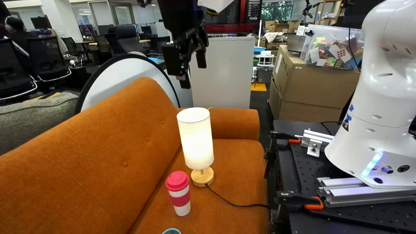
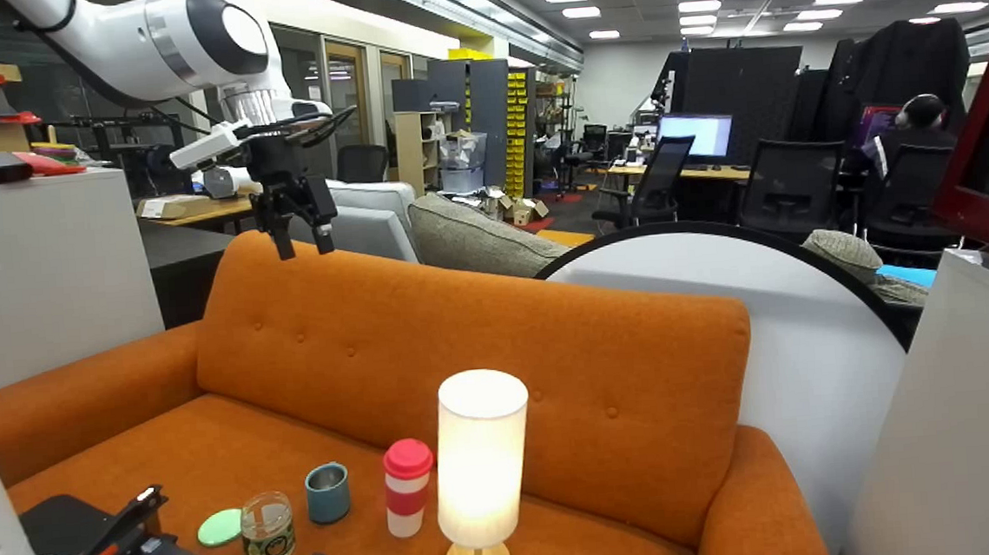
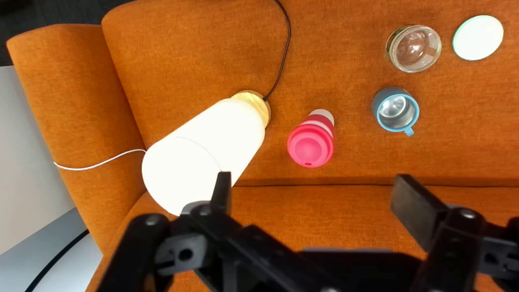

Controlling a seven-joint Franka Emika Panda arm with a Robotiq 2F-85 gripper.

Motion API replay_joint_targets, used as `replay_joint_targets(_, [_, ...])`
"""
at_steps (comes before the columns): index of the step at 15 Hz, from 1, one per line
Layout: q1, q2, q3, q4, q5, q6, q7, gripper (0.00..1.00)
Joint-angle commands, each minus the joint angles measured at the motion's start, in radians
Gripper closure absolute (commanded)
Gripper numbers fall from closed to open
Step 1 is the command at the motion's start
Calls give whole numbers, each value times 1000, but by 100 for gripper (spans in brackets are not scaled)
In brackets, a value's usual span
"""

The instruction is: Move the jar to the right

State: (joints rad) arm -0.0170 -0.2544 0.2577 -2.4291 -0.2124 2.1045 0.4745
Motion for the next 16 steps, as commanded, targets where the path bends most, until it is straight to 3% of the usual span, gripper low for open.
replay_joint_targets(1, [27,2,-27,1,-7,-3,5,0])
replay_joint_targets(5, [27,2,-27,1,-7,-3,5,0])
replay_joint_targets(6, [48,9,-44,-3,62,16,-73,0])
replay_joint_targets(13, [82,47,-16,-60,83,100,-68,0])
replay_joint_targets(15, [76,43,-1,-58,43,85,-29,0])
replay_joint_targets(16, [27,2,-27,0,-7,-3,5,0])
